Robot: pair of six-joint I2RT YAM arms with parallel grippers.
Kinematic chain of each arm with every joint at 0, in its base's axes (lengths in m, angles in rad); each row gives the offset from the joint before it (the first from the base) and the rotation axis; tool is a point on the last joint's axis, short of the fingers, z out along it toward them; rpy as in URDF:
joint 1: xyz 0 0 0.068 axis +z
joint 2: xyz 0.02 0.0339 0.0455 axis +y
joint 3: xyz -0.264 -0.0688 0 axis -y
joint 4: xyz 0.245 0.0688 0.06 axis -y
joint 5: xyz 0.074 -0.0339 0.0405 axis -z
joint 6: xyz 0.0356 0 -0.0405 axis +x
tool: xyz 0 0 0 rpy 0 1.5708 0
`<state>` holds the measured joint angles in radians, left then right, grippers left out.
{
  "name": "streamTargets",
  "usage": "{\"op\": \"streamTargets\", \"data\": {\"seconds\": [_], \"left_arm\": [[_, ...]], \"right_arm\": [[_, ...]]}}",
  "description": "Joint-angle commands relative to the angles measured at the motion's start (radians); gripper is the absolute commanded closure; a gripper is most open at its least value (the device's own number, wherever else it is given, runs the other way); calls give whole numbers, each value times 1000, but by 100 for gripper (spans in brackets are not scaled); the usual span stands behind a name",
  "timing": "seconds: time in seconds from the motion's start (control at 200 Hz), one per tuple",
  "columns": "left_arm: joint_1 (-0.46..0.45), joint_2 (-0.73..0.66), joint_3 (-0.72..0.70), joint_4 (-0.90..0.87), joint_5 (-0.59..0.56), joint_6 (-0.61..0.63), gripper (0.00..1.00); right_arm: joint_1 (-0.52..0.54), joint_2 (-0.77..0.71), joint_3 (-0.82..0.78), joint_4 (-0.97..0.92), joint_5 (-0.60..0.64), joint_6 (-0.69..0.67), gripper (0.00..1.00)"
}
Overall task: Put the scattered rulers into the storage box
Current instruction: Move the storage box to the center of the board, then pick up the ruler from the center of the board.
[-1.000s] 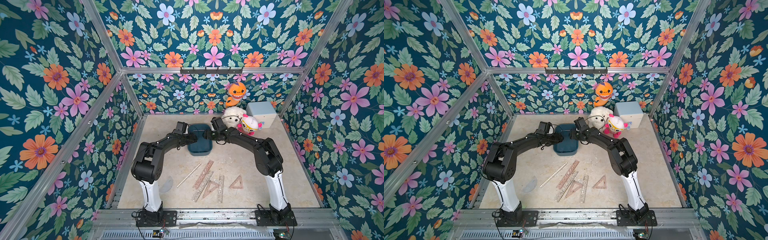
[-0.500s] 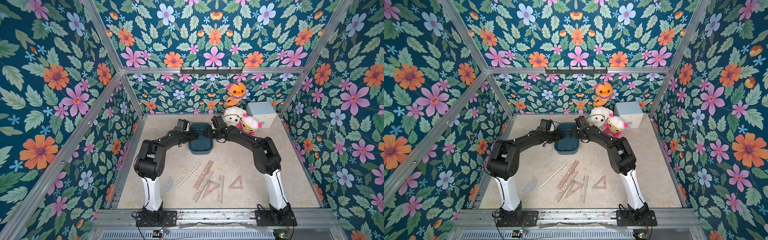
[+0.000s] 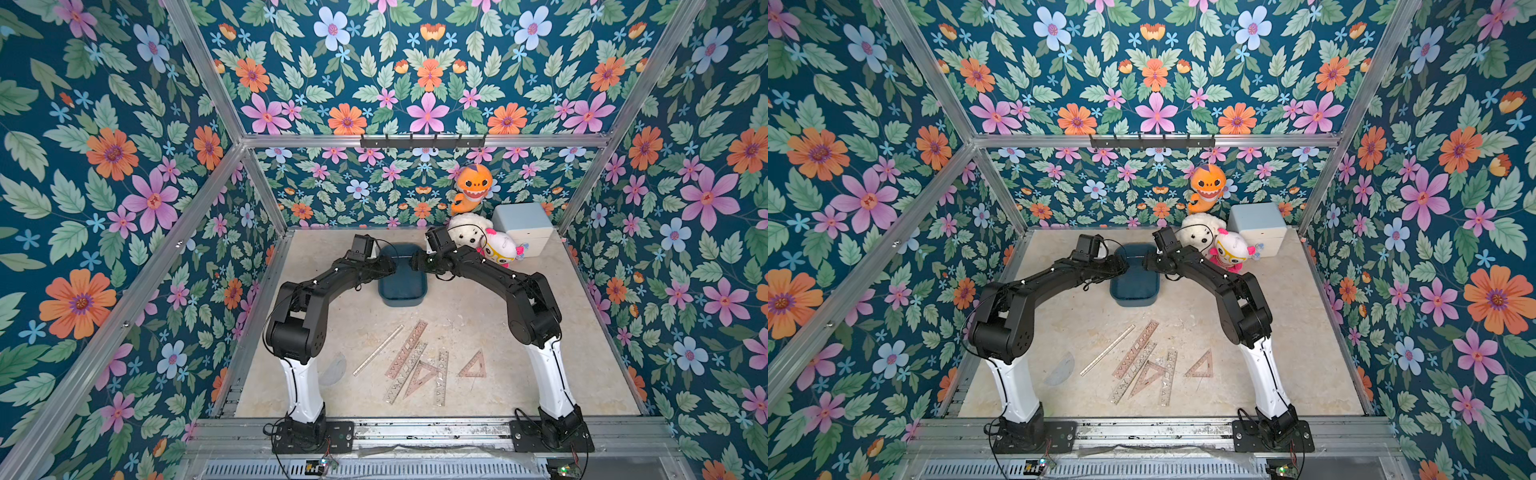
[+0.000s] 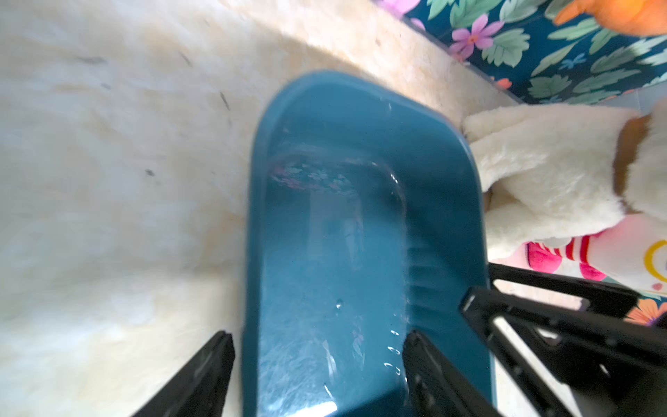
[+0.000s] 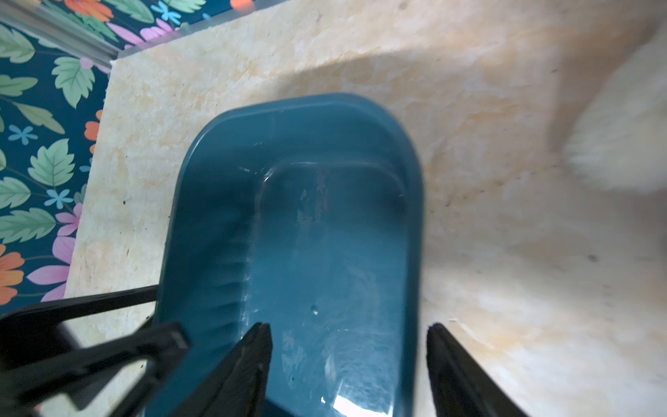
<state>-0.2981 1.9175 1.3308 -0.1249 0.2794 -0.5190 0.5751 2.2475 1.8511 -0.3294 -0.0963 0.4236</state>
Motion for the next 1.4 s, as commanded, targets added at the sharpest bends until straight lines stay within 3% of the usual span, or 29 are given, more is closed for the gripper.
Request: {"op": "streamTargets", "data": {"seconds": [0.0, 0.16, 0.28, 0.49, 0.695, 0.91, 1.165, 1.395], "left_arm": [[30, -52, -7, -55, -63, 44, 21], [35, -172, -76, -122, -89, 59, 21], [33, -290, -234, -136, -84, 49, 22], [8, -471, -529, -119, -32, -38, 28], [-76, -580, -671, -119, -11, -113, 36], [-82, -624, -745, -135, 89, -158, 43], [-81, -668, -802, -184, 128, -179, 46], [-83, -653, -812, -187, 135, -171, 47]], "right_arm": [[-6, -28, 24, -48, 28, -52, 29], [-8, -102, 21, -97, 72, -89, 28], [14, -232, -115, -53, 83, -102, 32], [222, -411, -416, 18, 163, -99, 43], [404, -386, -496, 17, 140, 21, 48], [409, -333, -490, 33, 30, 145, 53], [410, -272, -495, 44, -31, 183, 61], [409, -228, -477, 20, -51, 188, 61]]}}
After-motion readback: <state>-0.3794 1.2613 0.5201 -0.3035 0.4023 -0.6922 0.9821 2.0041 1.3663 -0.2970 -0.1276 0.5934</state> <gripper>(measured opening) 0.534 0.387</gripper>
